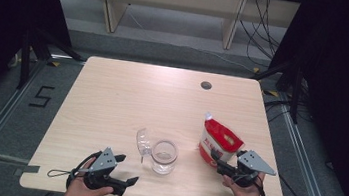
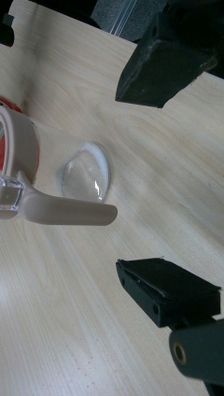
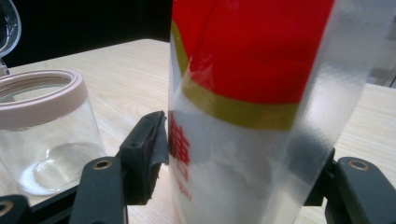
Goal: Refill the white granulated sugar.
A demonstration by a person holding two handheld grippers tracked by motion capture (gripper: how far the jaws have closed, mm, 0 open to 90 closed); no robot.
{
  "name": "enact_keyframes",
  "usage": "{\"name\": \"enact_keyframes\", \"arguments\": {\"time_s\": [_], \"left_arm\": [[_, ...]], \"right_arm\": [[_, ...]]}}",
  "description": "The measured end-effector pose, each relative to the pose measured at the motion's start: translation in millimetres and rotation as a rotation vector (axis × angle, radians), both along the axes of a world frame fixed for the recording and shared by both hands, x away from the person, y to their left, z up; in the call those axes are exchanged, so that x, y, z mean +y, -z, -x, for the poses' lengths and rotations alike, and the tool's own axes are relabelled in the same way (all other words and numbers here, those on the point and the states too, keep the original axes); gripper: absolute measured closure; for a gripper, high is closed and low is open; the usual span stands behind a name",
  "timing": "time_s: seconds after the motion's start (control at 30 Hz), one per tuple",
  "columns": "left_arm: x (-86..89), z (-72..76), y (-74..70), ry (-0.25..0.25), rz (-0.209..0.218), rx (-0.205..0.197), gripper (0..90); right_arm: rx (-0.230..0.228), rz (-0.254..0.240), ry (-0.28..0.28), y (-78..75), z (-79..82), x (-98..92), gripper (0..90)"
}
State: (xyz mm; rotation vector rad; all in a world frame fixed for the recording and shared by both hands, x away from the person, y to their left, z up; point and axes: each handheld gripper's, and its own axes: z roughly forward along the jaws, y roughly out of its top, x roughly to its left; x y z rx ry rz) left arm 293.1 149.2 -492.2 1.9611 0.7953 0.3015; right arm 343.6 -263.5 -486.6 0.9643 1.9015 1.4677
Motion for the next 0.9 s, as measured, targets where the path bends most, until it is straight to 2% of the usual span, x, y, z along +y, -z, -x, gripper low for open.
{"name": "enact_keyframes", "arguments": {"time_s": [0.03,0.07,0.1,0.13,0.17,0.2,0.23,0.27,0.33,0.37,0.4,0.57,0.63,0.7,0.73,0.77,0.9], "left_arm": [[0.1,0.1,0.2,-0.005,-0.002,0.004,15.3],[1.3,-1.1,0.2,0.001,-0.026,-0.004,15.3],[-0.3,0.3,0.3,-0.008,-0.004,0.004,15.3],[-0.8,0.6,0.2,-0.008,0.003,0.004,15.4],[-0.8,0.6,0.2,-0.008,0.003,0.004,15.4],[-0.9,0.6,0.3,-0.007,0.005,0.003,15.3],[-0.9,0.6,0.3,-0.007,0.005,0.003,15.4],[-0.4,0.4,0.1,-0.005,-0.005,0.003,15.3],[-0.5,0.1,0.5,-0.004,-0.004,0.004,15.4],[-0.6,-0.2,0.9,-0.001,0.001,0.005,15.4],[-0.4,-0.5,1.1,0.001,-0.004,0.000,15.3],[-0.9,-0.5,1.3,0.001,0.003,0.002,15.4],[-1.6,-0.5,1.7,-0.004,0.012,0.004,15.3],[-0.9,-0.8,1.4,-0.001,0.004,0.003,15.3],[-0.9,-0.8,1.4,-0.001,0.004,0.003,15.4],[-0.7,-1.0,1.3,-0.003,0.004,0.003,15.4],[-0.5,-1.1,1.1,-0.011,0.005,0.009,15.4]], "right_arm": [[0.013,0.009,-0.012,-0.6,-0.4,-1.0,37.4],[0.002,-0.007,-0.001,0.3,-0.5,-0.7,36.9],[0.018,-0.002,-0.005,0.7,-1.0,-1.6,35.3],[0.009,-0.007,0.004,1.6,-1.5,-1.4,34.8],[0.009,-0.007,0.004,1.6,-1.5,-1.4,34.8],[0.010,-0.024,-0.019,2.6,-2.4,-1.1,34.6],[0.001,-0.008,-0.002,2.6,-2.6,-1.5,34.6],[0.022,-0.002,-0.012,2.3,-2.2,-1.5,34.3],[0.004,0.004,-0.034,3.6,-4.3,-1.7,33.6],[0.004,0.004,-0.034,3.6,-4.3,-1.7,33.6],[0.026,-0.019,-0.017,5.4,-4.1,0.6,31.0],[0.008,-0.001,-0.026,6.1,-6.7,0.8,29.1],[0.009,-0.014,-0.032,7.5,-8.0,1.5,27.8],[0.025,-0.018,-0.015,8.3,-6.6,3.5,27.0],[0.022,-0.021,-0.017,8.3,-7.6,3.4,26.6],[0.010,-0.003,-0.026,8.8,-9.0,2.9,26.3],[0.010,-0.019,-0.026,10.4,-10.4,4.9,25.4]]}}
